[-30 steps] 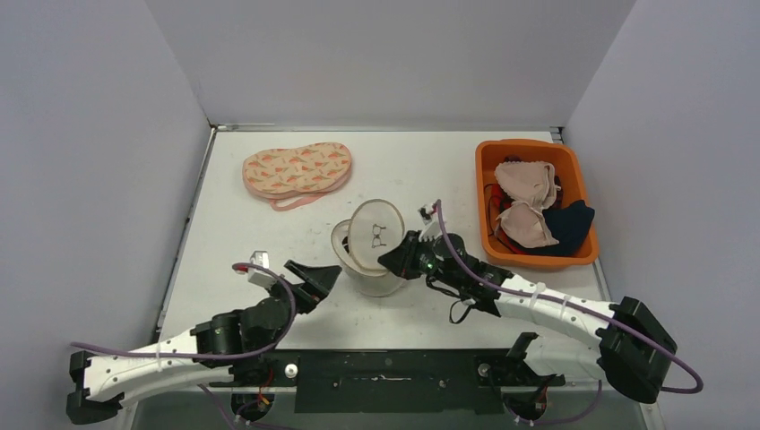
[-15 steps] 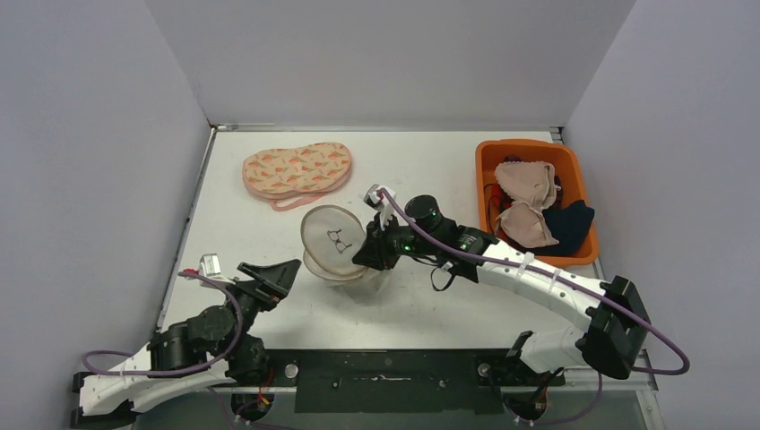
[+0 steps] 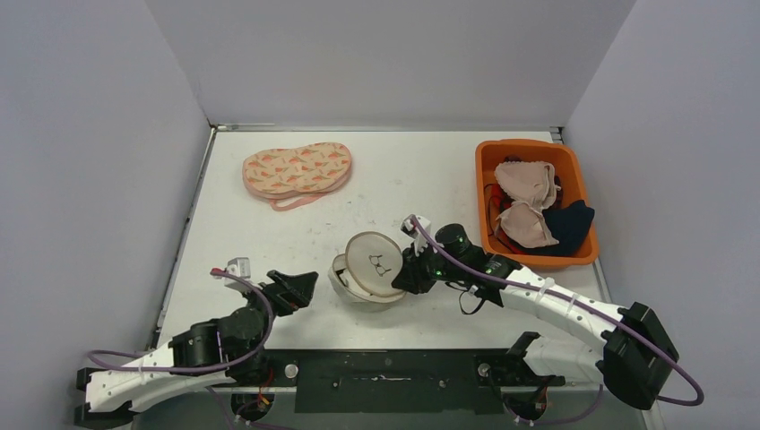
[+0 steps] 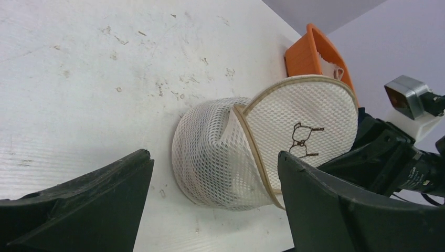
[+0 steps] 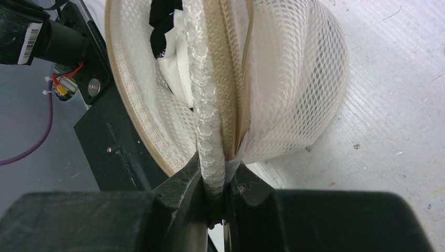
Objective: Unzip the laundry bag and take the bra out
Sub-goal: Open the laundry bag at the center of the board.
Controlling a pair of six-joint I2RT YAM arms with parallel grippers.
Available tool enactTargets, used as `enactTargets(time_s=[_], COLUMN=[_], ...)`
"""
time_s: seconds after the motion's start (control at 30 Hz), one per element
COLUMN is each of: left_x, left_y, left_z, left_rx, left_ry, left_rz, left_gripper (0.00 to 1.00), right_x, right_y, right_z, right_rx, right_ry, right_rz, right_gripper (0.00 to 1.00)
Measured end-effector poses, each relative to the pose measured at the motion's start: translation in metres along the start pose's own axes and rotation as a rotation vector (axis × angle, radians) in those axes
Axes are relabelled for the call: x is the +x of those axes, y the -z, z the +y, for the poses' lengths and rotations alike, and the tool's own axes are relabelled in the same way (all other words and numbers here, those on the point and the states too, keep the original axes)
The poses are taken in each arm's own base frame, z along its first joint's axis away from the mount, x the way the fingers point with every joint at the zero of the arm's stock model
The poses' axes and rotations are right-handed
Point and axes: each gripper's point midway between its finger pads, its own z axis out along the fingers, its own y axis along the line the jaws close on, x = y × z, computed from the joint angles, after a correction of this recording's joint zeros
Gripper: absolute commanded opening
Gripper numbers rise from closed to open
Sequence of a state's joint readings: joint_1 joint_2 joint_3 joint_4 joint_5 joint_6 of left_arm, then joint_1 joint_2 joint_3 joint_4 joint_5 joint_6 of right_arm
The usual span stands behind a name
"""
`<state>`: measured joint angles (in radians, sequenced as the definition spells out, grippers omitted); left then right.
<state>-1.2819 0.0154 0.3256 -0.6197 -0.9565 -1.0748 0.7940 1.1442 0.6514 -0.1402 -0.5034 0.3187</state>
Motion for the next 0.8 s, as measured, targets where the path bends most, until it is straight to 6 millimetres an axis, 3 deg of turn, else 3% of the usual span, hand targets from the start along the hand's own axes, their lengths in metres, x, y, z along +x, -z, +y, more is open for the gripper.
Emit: enactTargets(time_s=[0.23,0.4,0.47,0.63,0.8], left_x=[0.020,0.020,0.020,0.035,0.047], left_y=[-0.008,-0.020,-0.031,-0.051,-0.063], left_z=[-0.016,-0.051,-0.057,-0.038,-0.027], left_rx=[-0.002,-0.054,-0.087,-0.132,-0.146], left_ry=[-0.199,-0.328,-0.336,-0.328,-0.328], left_rz=[0.088,0.175,0.198,0.287,0.383], left_gripper=[0.89,0.86,0.84,0.67,0.64], right_x=[-0.005,-0.005,-0.004,-0.003,-0.004], right_y=[0.002,0.001,0.001,0.001,0.005], right_z=[-0.002,-0.005,-0.005,-0.003,0.002], right_rx=[0.022,0.042,0.047,0.052,0.048], right_ry=[0.002,0.003,0.005,0.014,0.027], right_rz=[-0.024,-0.025,-0.025,-0.022,-0.036], right_gripper=[0.05,0.05,0.05,0.05,0.05])
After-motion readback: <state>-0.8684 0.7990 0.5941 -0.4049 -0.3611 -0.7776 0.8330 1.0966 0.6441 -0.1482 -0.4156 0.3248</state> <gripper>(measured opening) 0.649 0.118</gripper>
